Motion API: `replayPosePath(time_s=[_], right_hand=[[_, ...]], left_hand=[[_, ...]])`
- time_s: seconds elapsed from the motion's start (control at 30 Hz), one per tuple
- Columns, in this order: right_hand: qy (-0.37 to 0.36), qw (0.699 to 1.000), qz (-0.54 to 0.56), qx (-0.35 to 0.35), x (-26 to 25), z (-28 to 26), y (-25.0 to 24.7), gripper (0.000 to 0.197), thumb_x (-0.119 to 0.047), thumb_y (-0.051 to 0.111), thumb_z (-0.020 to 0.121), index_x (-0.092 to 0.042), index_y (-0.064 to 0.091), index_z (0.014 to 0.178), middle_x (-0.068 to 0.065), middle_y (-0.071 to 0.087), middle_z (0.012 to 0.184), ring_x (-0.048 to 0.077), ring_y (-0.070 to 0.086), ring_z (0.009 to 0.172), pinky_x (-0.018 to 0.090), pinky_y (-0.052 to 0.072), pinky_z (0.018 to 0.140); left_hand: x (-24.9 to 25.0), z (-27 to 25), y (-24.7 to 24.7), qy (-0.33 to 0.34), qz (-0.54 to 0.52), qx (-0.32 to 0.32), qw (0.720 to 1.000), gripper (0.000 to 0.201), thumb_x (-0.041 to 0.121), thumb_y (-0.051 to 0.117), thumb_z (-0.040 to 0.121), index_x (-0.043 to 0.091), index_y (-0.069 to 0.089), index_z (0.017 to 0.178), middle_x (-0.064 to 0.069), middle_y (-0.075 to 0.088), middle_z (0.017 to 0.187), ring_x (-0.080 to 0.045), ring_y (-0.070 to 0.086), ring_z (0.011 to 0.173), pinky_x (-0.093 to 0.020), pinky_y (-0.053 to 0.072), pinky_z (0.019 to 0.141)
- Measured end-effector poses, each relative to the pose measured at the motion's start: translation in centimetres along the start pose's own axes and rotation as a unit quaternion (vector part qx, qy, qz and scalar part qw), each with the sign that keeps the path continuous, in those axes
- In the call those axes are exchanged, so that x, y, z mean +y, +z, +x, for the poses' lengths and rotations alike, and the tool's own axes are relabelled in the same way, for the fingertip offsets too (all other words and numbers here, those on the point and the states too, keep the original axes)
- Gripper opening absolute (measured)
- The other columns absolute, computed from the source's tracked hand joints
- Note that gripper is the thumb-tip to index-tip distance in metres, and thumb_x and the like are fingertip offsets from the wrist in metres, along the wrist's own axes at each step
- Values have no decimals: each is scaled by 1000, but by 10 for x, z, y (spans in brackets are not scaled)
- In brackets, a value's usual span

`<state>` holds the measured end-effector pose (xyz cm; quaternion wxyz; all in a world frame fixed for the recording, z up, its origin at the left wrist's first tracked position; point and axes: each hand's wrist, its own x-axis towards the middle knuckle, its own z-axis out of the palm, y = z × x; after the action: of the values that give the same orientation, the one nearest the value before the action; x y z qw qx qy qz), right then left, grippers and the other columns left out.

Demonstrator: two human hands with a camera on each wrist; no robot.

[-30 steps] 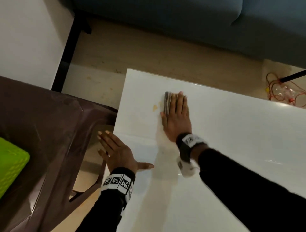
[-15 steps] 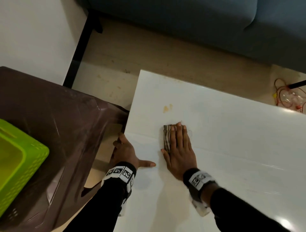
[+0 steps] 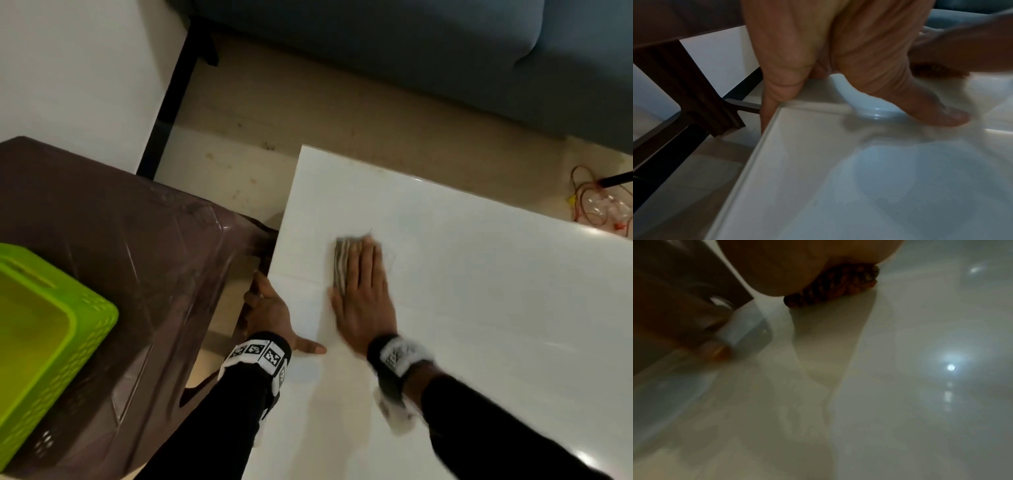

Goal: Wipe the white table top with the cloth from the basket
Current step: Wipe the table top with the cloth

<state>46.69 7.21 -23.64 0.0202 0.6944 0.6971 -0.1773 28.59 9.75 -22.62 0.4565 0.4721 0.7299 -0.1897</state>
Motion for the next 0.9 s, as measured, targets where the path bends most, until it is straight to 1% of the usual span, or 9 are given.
replayPosePath(time_s=[0.07,0.17,0.33,0.4,0.47,0.57,0.7,0.77,0.9], right_hand=[[-30,999,0,-34,-4,-27,4,79,-45,32,109,0,0,165,26,-11,173,43,-11,161,53,6,133],[-43,997,-36,-59,8,21,-5,79,-51,14,108,2,3,165,30,-9,172,46,-10,161,55,1,133],[96,995,-14,3,30,176,-34,88,-58,-1,104,5,9,164,32,7,171,49,4,160,57,8,131],[138,990,10,23,29,195,-43,83,-55,12,105,5,10,164,30,3,172,45,0,161,53,5,132],[139,989,26,49,15,179,-42,82,-52,19,105,4,7,164,27,-1,173,42,-2,162,51,6,133],[66,997,27,41,-8,100,-22,79,-48,24,107,1,2,165,26,-3,174,40,-3,163,51,9,133],[-30,998,-3,-62,-32,2,-3,79,-49,26,109,-1,-3,165,22,-15,173,37,-14,162,48,6,134],[-50,996,-17,-67,-27,12,-4,79,-51,20,109,-1,-4,165,23,-15,173,37,-15,162,49,6,133],[3,1000,-26,-11,-10,125,-19,82,-53,13,106,2,0,165,27,-6,173,42,-6,162,48,2,134]], left_hand=[[1,1,-2,-4,3,-10,1000,199,55,101,8,23,-42,143,-24,11,160,-42,29,146,-63,32,116],[5,0,-2,-16,38,-14,999,199,60,100,14,14,-51,135,-28,14,159,-43,29,146,-67,27,116],[1,-1,-2,7,25,0,1000,200,59,100,11,18,-58,126,-27,20,157,-42,38,141,-60,43,109],[2,-1,-2,11,25,5,1000,200,58,100,11,18,-58,127,-27,22,156,-41,41,140,-59,45,107],[2,-2,-2,12,31,5,999,201,61,99,10,15,-61,123,-30,22,155,-41,42,139,-56,48,106],[2,-3,-5,9,19,-6,1000,203,59,100,10,14,-63,123,-32,18,158,-43,37,142,-55,45,109],[8,-9,-12,-3,-5,-20,1000,197,49,105,19,18,-50,137,-26,13,162,-42,33,146,-55,40,115],[8,-10,-13,-8,-1,-23,1000,195,50,105,22,16,-48,138,-25,13,163,-41,32,147,-55,38,116],[4,-8,-11,0,13,-38,999,193,52,103,23,18,-51,133,-25,6,164,-42,23,151,-59,36,117]])
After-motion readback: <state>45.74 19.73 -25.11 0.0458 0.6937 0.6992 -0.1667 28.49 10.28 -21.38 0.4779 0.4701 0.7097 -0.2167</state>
